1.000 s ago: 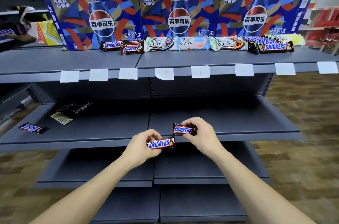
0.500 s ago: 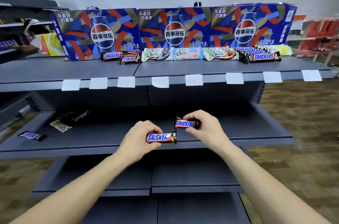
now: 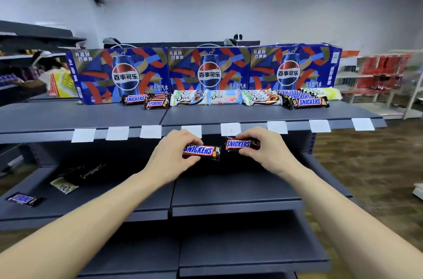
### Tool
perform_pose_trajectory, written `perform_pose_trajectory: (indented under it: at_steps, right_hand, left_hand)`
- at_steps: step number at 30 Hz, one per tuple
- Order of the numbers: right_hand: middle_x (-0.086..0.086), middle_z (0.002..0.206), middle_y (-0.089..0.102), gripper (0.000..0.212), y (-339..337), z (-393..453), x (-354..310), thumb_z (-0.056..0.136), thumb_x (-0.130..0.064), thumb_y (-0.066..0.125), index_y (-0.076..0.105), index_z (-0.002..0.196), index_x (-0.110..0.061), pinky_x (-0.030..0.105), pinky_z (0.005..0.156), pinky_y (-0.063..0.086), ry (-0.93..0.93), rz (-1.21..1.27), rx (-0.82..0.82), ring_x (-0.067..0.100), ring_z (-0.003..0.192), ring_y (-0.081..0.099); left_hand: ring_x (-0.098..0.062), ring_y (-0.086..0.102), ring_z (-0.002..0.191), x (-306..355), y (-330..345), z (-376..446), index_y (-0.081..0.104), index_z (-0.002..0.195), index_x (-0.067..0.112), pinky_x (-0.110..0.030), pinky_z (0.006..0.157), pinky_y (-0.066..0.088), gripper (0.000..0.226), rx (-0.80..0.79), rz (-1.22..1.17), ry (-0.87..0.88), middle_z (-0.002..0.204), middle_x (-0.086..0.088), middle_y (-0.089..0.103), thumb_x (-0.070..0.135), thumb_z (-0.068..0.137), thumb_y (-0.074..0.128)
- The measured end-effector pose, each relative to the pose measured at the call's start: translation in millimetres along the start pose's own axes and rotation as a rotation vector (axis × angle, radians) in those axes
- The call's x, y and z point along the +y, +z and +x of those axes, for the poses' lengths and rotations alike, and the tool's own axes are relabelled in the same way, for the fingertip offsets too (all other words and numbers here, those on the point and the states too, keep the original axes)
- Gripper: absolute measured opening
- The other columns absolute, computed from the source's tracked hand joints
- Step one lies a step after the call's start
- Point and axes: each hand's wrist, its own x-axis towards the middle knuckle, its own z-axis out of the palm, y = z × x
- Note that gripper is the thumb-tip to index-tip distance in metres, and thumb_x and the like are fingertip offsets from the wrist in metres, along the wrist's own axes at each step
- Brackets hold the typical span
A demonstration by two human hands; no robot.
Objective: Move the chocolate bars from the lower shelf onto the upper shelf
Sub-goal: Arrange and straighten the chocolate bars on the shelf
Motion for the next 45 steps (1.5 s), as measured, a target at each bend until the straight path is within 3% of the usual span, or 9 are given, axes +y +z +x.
perform_pose_trajectory:
  at_steps: [4,9,17,24,30,45]
  right_hand:
    - [-0.014,0.102,0.066,0.034,-15,11,1,0.077,-0.017,0.079,0.071,0.109,-0.025,0.016,0.089,0.042,-0.002,-0.050,0.021,0.004,0.098,0.060]
    - [-0.015,0.103,0.065,0.033,-27,20,2,0.077,-0.015,0.076,0.071,0.107,-0.027,0.007,0.084,0.039,-0.005,-0.072,0.038,0.000,0.096,0.058]
    - [-0.011,0.103,0.067,0.035,-40,59,11,0.078,-0.016,0.080,0.070,0.110,-0.024,0.004,0.079,0.039,-0.002,-0.090,0.057,0.001,0.094,0.058]
    - [-0.011,0.103,0.063,0.033,-42,96,29,0.082,-0.019,0.078,0.069,0.114,-0.024,0.020,0.086,0.041,0.014,-0.103,0.052,0.006,0.097,0.056]
    - [-0.008,0.107,0.066,0.032,-47,123,55,0.081,-0.019,0.077,0.070,0.112,-0.022,0.000,0.076,0.034,0.028,-0.167,0.016,0.005,0.097,0.056]
    - [-0.015,0.099,0.068,0.034,-91,141,148,0.073,-0.023,0.085,0.073,0.105,-0.022,-0.001,0.075,0.036,0.084,-0.120,0.014,-0.001,0.092,0.059]
  left_hand:
    - [-0.005,0.047,0.090,6,-1,17,0.061,0.100,0.034,-0.031,0.083,0.045,0.027,0.040,0.009,0.024,0.095,0.019,0.057,0.029,0.076,0.073]
    - [-0.005,0.049,0.091,8,0,34,0.062,0.096,0.035,-0.031,0.082,0.045,0.026,0.075,-0.019,0.015,0.093,0.018,0.059,0.027,0.074,0.072]
    - [-0.006,0.051,0.092,-6,2,75,0.064,0.096,0.032,-0.033,0.085,0.046,0.027,0.121,-0.051,0.009,0.093,0.017,0.060,0.024,0.071,0.072]
    - [-0.006,0.050,0.093,-22,16,121,0.062,0.093,0.033,-0.035,0.084,0.045,0.026,0.099,-0.074,0.008,0.091,0.018,0.058,0.025,0.073,0.076]
    - [-0.008,0.051,0.093,-33,31,159,0.061,0.090,0.034,-0.035,0.084,0.045,0.026,0.087,-0.085,0.013,0.091,0.016,0.060,0.025,0.071,0.077]
    - [-0.008,0.054,0.094,9,96,223,0.064,0.091,0.033,-0.032,0.086,0.045,0.029,0.019,-0.096,-0.024,0.095,0.015,0.062,0.028,0.069,0.082]
